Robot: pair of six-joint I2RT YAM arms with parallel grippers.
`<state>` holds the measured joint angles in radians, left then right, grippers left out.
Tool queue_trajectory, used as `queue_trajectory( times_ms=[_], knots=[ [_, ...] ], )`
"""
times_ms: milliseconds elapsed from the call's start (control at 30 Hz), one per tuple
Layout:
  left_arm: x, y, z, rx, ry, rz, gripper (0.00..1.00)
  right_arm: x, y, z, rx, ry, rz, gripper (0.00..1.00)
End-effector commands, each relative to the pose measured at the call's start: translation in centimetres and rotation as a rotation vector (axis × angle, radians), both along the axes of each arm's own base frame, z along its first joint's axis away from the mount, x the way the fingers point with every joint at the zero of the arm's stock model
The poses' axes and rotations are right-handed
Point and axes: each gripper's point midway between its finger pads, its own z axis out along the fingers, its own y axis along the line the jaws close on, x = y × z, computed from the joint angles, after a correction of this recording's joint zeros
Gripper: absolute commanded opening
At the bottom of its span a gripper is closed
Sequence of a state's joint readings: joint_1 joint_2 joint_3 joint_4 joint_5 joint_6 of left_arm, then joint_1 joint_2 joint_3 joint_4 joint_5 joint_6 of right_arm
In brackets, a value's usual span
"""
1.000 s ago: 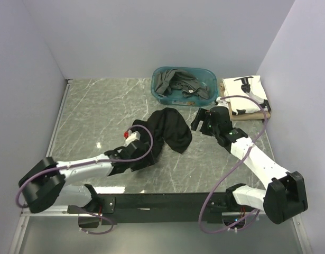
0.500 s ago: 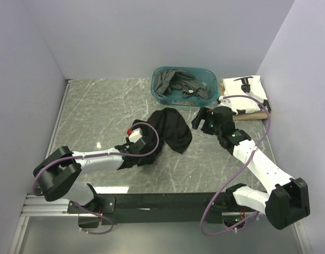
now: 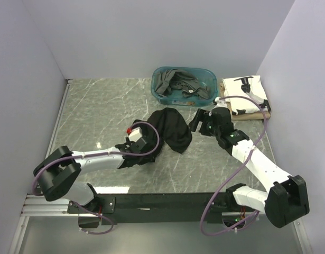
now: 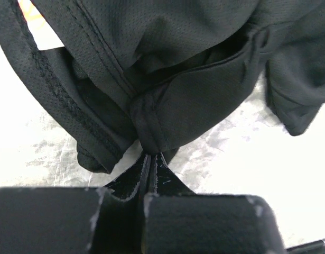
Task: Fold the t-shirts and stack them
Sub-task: Flatten the tshirt out
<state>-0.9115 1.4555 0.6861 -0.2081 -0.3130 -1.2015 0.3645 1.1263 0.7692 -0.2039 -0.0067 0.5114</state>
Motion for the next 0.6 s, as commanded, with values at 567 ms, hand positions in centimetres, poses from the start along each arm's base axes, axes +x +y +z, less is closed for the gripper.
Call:
queue_trajectory(
  times_ms=[567],
  knots=[
    [1.4, 9.6, 11.1, 0.015, -0.339, 0.326, 0.01, -6.1, 5.9, -9.5, -0.148, 0.244, 0.219, 0.81]
  ],
)
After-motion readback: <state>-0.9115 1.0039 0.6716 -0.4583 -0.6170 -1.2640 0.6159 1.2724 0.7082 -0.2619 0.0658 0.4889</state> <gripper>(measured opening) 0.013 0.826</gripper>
